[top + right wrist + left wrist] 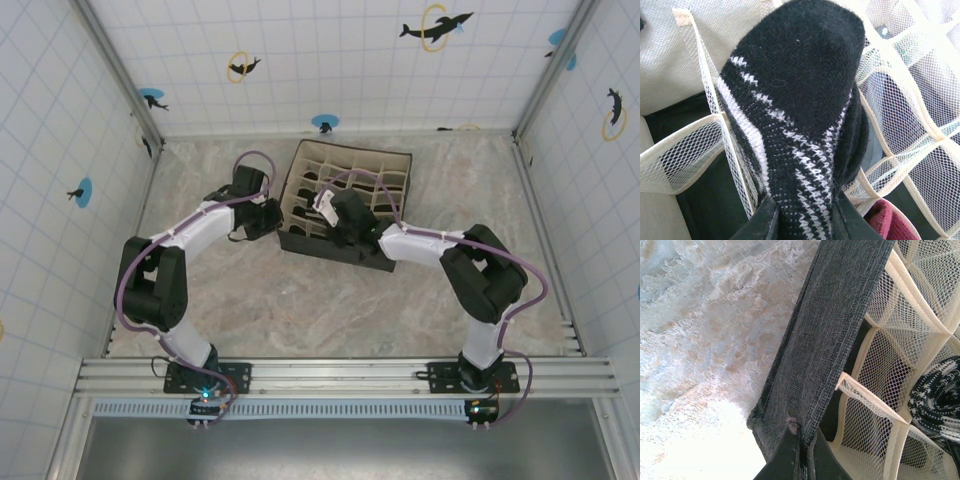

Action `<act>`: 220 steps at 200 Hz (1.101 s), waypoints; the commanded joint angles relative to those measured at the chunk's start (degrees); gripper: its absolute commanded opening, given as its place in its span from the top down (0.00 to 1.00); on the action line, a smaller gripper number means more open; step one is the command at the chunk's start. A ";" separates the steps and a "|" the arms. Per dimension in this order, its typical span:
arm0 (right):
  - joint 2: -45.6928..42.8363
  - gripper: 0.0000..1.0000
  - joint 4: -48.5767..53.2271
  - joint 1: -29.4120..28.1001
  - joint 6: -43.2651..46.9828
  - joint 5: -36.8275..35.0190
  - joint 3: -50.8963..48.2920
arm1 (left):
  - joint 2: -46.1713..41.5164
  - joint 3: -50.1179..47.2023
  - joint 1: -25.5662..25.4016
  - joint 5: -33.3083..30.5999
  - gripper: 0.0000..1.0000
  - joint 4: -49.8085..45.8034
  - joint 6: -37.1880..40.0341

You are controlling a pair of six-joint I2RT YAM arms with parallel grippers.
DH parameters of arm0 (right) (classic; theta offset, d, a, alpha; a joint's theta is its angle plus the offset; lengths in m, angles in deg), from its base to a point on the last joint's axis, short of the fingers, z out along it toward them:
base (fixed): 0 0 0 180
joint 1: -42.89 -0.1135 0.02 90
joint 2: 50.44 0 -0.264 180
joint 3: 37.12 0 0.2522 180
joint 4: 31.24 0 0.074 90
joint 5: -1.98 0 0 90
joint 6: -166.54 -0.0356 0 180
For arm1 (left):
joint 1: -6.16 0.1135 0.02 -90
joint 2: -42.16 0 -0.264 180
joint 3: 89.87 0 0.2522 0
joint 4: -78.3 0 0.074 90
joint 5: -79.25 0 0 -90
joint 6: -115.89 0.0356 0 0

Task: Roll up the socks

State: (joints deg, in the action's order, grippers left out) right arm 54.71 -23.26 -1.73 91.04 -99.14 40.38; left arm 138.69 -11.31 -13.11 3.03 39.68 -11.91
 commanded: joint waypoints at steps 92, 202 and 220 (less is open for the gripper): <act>5.45 1.00 25.10 2.63 9.71 -2.19 5.47 | 1.73 0.86 1.07 -5.02 1.00 -4.59 -3.65; 21.35 1.00 51.67 3.23 2.50 -2.78 33.28 | 1.47 1.21 1.11 -4.02 1.00 -3.90 -3.70; 23.10 1.00 54.64 2.77 1.84 -3.80 36.26 | 1.77 1.25 1.07 -3.58 1.00 -3.63 -3.77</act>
State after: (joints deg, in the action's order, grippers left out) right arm 73.20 17.52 0.87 94.75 -97.82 73.95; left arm 138.98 -10.81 -13.68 2.79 39.30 -12.15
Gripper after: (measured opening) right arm 0.231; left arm 0.056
